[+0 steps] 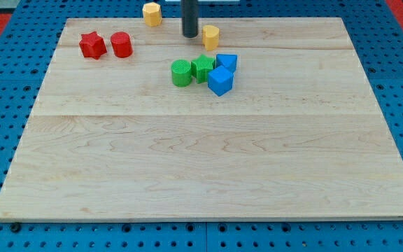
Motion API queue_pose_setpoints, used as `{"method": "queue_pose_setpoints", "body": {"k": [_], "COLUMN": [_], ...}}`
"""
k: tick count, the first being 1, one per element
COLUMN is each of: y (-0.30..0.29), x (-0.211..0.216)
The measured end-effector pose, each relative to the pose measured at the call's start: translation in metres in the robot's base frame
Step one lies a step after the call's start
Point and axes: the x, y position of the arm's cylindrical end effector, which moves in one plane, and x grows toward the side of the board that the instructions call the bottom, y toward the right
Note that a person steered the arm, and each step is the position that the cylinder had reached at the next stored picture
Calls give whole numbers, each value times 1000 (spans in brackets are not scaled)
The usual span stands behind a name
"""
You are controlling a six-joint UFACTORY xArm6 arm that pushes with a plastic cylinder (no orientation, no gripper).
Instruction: Move the hexagon downwards
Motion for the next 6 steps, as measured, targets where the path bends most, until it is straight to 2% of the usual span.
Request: {"method": "queue_pose_setpoints", "body": {"k": [1, 2, 3, 5, 6], "y": [46, 167, 136, 207, 245], "x": [2, 4, 20, 39, 31]}}
